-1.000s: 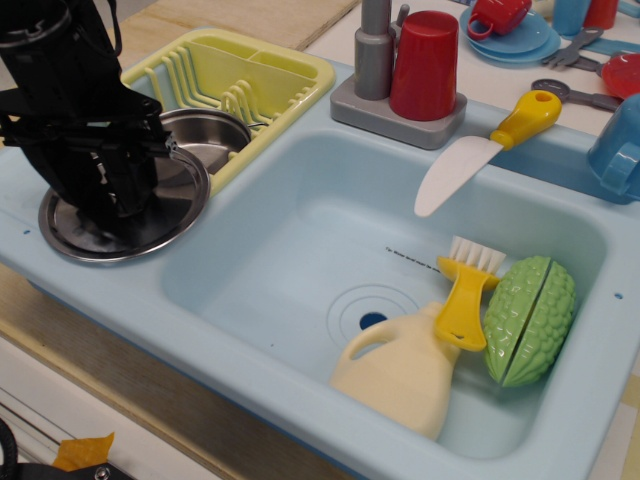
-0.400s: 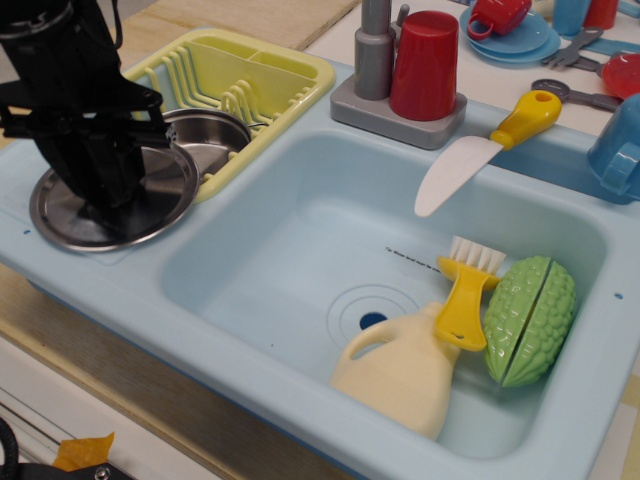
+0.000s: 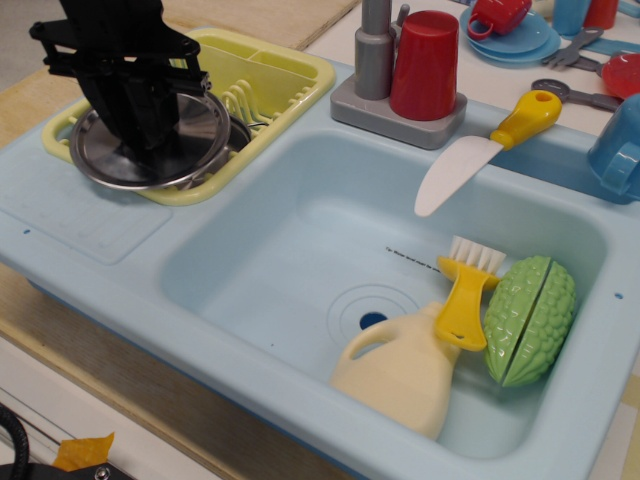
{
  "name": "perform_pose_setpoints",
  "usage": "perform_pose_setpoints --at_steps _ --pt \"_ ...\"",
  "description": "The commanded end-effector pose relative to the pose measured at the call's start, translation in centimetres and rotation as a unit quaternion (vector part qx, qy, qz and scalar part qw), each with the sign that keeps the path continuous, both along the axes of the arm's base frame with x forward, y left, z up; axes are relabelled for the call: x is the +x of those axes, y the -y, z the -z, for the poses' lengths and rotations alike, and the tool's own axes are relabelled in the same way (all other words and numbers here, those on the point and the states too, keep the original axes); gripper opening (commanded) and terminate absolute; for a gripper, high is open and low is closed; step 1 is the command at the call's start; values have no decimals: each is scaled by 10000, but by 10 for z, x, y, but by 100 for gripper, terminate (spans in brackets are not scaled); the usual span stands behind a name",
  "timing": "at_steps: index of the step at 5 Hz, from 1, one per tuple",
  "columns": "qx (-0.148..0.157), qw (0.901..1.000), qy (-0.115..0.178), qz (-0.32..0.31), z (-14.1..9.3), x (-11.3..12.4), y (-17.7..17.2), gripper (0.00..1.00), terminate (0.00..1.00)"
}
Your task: Put lid on pot or pan
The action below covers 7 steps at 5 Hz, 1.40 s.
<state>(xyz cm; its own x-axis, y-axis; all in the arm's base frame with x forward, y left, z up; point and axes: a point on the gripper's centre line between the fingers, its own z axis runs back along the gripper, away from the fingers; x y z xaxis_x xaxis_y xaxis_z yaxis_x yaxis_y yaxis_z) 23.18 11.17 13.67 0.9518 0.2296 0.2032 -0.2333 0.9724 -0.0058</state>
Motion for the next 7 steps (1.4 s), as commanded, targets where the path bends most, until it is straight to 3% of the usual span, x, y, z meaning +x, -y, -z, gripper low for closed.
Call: perform_pose_setpoints --at_steps 1,2,3,4,6,7 --pt "56 9996 143 239 -10 29 -7 0 0" --pt "27 9993 141 355 -6 39 -9 0 0" --pt "-10 9991 -11 413 -5 43 -10 100 0" --pt "-121 9991 -205 363 -4 42 -10 100 0" --pt "-121 9991 -205 363 -4 42 -10 100 0" --pt "-121 9991 -205 363 -4 42 -10 100 100"
